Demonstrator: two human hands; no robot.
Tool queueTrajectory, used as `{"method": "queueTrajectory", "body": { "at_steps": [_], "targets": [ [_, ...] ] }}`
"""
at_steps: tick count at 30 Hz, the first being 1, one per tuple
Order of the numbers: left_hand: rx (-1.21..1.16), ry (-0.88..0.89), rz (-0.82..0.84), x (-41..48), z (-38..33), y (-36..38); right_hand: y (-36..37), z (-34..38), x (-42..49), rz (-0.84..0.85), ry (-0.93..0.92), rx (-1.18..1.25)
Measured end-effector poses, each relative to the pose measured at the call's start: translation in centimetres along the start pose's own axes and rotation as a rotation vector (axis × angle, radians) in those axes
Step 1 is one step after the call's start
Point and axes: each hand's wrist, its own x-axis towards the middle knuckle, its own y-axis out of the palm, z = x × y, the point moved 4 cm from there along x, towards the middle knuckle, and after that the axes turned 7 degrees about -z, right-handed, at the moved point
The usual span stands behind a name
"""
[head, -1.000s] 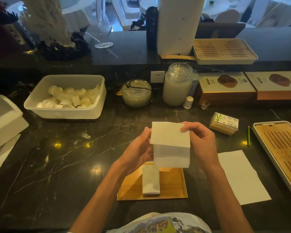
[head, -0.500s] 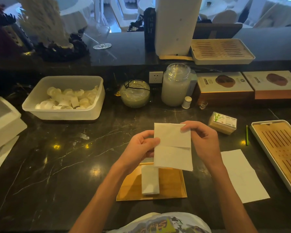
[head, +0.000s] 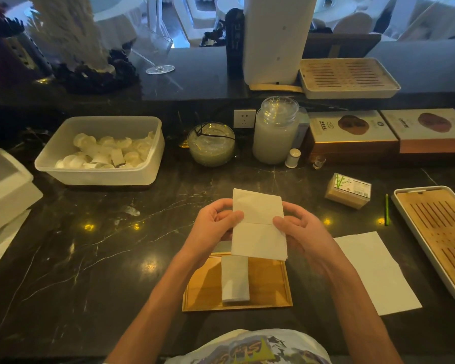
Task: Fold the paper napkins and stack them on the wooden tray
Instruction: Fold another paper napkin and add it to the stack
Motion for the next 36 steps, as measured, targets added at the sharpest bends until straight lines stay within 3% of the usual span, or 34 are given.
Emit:
{"method": "queueTrajectory", "body": {
  "at_steps": [6,11,21,36],
  "targets": [
    [0.042,0.033,-0.024,0.11,0.27,0.03,-0.36,0.21,0.35,-0.072,-0.089,-0.093],
    [0.049,0.062,-0.048,0.35,0.00,-0.24,-0.20,0.14,0.31,0.040,-0.096,-0.137],
    [0.061,0.073,-0.070,0.37,0.09,-0.68,-0.23,-0.04,0.46,0.016,-0.117,-0.196],
    [0.057,0.047,-0.072,0.43,0.48,-0.59,-0.20,-0.06,0.19,-0.015,-0.075,-0.074]
  ]
}}
